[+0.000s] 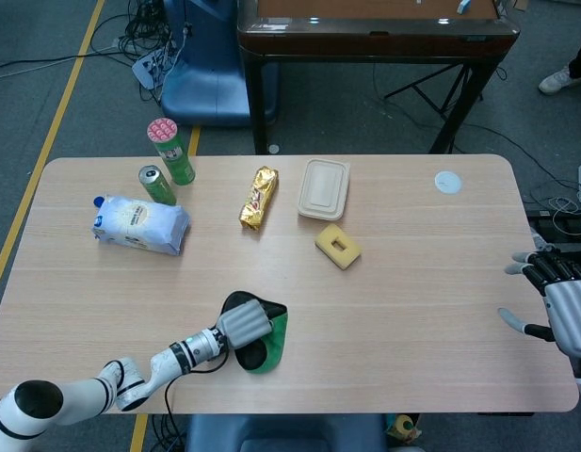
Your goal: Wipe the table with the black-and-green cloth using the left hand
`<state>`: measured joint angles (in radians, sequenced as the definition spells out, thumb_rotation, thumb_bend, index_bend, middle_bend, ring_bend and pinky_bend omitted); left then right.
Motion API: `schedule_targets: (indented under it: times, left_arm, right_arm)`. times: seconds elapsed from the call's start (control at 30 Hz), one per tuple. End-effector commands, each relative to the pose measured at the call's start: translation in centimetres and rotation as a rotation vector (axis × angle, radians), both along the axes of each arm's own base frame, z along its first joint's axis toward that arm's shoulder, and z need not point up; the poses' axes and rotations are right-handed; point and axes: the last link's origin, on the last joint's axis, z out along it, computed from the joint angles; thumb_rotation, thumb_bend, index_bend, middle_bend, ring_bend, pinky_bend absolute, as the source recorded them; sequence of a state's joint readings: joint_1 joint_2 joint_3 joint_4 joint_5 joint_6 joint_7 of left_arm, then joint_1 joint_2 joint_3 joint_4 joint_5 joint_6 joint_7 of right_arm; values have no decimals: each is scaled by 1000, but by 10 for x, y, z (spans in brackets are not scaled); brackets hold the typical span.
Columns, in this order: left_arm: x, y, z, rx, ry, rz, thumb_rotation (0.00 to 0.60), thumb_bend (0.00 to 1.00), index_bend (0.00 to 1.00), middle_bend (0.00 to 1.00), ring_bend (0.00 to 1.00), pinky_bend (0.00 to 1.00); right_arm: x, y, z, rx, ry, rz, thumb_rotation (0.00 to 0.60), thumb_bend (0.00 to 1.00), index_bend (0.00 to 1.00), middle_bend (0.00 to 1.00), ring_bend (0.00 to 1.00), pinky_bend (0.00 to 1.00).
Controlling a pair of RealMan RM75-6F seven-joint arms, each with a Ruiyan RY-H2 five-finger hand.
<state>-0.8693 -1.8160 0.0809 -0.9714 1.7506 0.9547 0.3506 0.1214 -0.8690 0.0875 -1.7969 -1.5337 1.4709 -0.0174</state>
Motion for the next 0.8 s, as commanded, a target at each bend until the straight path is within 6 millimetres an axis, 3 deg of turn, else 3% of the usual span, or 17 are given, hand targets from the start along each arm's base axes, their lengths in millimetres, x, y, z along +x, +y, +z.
schedule_targets:
  times: [0.03,0.37,0.57,0.73,0.8]
  left_arm:
    - [-12,16,9,56,30,40,600,201,621,674,652,881]
    - [-40,51,56,204,20,139,600,201,621,674,652,881]
    - [-37,66,81,260,-100,215,600,201,621,674,652,881]
    - [-31,78,90,304,-184,265,600,201,614,671,644,881]
    - [-32,82,91,315,-206,290,600,201,564,625,621,879]
  right_arm:
    - [1,0,-1,2,0,4,600,238,360,283,212,244]
    - [3,0,0,2,0,14,600,238,361,283,212,244]
    - [3,-1,-2,7,-3,17,600,238,361,283,212,244]
    - [2,-2,-3,8,-5,15,600,238,361,283,212,244]
    - [1,-1,-2,6,-6,13,600,238,361,283,212,244]
